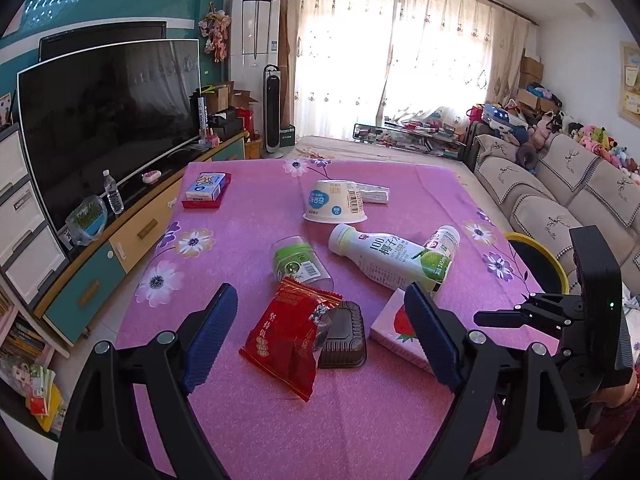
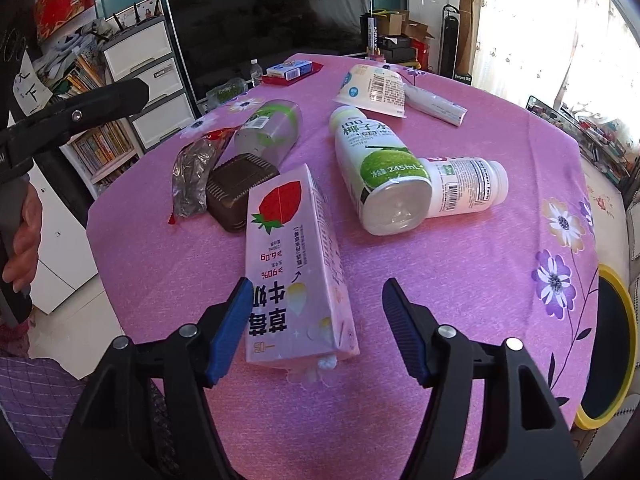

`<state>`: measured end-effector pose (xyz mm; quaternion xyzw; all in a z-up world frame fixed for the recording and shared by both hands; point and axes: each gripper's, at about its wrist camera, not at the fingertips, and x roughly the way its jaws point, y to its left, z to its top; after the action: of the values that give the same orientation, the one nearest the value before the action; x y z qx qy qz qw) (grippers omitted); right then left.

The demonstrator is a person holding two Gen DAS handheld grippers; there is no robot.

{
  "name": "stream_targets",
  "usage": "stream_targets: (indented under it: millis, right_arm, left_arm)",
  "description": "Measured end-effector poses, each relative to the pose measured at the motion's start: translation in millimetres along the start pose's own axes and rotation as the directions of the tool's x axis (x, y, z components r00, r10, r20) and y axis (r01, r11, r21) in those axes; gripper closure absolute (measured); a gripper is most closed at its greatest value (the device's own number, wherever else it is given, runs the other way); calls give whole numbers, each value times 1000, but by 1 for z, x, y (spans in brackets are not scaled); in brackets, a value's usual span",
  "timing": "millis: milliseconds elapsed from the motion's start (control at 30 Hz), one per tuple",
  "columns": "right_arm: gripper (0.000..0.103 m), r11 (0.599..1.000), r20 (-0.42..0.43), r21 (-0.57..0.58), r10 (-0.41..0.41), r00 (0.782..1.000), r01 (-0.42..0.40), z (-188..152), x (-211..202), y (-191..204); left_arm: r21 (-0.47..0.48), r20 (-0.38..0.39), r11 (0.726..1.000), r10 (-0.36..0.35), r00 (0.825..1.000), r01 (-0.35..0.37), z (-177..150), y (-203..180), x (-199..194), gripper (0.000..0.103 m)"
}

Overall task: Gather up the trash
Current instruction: 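Grasp the pink strawberry milk carton with the right gripper, then carry the milk carton over the bin and release it with the right gripper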

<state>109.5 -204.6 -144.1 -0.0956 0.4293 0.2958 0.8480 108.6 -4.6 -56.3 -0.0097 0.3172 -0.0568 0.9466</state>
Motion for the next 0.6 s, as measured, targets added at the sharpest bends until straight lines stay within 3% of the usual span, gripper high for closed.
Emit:
stream_targets:
  millis: [400,500,600]
  right_arm:
    - [39,999,-13,-34,-2,1000,1,-2,15,4]
    - [57,999,-23,-40,-5,1000,4,-3,19,3]
    - [57,999,-24,-37,5,1000,-6,-4,18,2]
  left_arm:
    - [4,-10,1000,-8,1000,8,-2,-8,3,18]
    - [4,-11,1000,-9,1000,9,-2,-9,4,18]
    - [4,-11,1000,-9,1000,9,-2,-8,4,18]
